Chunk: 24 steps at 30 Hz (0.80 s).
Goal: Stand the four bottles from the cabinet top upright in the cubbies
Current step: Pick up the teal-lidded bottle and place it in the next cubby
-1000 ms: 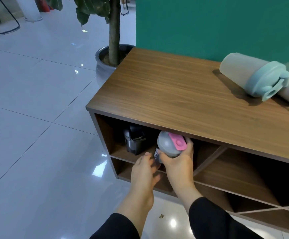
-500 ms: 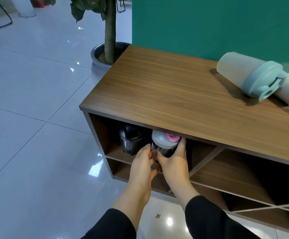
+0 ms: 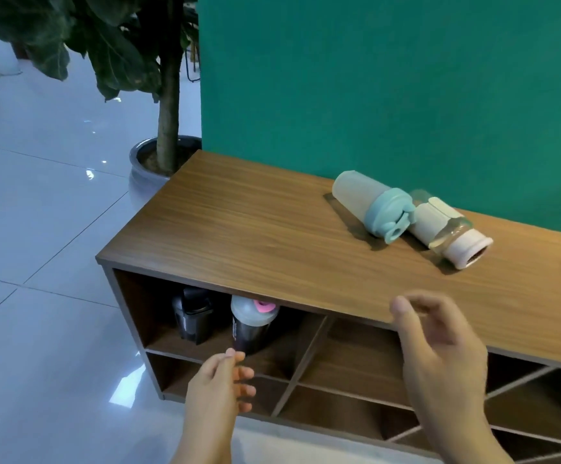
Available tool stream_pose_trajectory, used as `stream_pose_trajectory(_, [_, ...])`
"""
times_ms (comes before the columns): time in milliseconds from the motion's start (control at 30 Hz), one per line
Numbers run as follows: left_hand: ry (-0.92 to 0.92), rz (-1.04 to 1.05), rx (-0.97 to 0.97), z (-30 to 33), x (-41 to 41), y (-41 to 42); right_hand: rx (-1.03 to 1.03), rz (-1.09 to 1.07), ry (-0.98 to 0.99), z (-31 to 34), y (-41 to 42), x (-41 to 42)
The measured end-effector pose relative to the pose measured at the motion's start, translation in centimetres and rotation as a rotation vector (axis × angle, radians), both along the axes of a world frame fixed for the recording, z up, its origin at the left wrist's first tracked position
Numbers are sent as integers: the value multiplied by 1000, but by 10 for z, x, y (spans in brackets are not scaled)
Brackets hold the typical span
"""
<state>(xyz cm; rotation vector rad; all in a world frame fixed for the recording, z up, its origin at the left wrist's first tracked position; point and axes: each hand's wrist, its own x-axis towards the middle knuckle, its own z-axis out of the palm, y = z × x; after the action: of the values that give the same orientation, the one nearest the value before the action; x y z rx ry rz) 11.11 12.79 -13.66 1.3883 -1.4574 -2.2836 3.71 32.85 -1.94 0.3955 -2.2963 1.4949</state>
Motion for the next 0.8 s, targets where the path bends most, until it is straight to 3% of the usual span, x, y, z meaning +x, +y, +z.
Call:
stream_pose_trajectory(200, [-35, -21, -5, 8, 1, 4, -235, -195, -405, 43, -17, -116])
stream_pose_trajectory(333, [-60, -27, 0, 10, -2, 3, -294, -260, -533, 34, -41, -147])
stream_pose_trajectory(600, [-51, -23, -46, 9, -4, 3, -260, -398, -512, 24, -65, -180])
stream_pose_trajectory(800, [-71, -55, -68, 13, -4, 6, -221, -337, -358, 22, -64, -172])
